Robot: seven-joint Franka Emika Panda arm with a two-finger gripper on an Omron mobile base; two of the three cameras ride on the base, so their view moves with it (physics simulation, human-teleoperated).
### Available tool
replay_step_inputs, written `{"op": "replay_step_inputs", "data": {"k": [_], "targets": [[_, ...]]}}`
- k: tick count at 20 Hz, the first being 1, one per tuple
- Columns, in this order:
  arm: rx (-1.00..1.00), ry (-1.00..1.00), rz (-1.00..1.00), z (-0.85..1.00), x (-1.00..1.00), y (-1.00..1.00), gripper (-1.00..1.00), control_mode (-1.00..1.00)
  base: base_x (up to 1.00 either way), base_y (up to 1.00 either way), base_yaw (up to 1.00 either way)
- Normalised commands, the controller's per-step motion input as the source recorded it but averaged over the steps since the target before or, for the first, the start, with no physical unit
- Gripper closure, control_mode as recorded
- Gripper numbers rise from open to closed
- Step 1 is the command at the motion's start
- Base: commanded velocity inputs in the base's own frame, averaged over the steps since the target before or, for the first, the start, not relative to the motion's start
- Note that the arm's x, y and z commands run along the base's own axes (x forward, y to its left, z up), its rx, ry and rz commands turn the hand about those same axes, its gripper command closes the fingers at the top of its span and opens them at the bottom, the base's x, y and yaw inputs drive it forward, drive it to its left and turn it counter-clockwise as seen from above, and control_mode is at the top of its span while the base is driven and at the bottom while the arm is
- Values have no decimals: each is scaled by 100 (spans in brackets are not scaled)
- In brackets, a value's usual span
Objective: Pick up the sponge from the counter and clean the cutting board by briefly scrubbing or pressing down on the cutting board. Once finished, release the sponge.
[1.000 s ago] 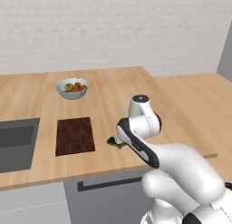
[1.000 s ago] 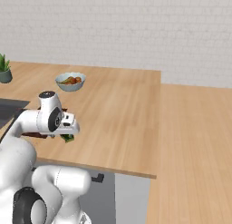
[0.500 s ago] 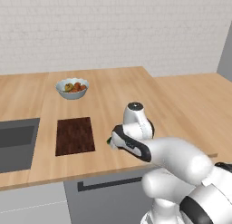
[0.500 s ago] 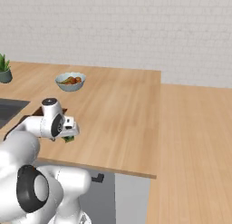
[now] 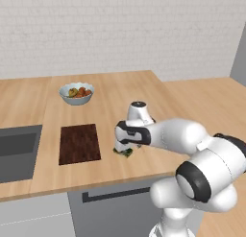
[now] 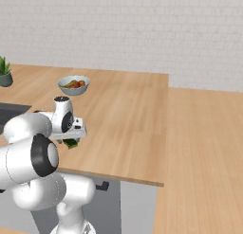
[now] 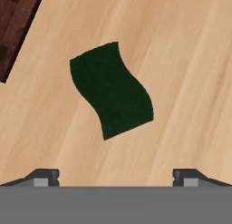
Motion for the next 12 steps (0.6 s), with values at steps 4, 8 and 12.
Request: {"op": "replay_step_inputs", "data": {"k": [4,8,12], "targets": [[-2,11,1,-36,8,17,-100,-100,0,0,0],[0,2,1,-29,7,10,-100,-100,0,0,0],[0,-14,2,-2,2,0,-100,-100,0,0,0]]}}
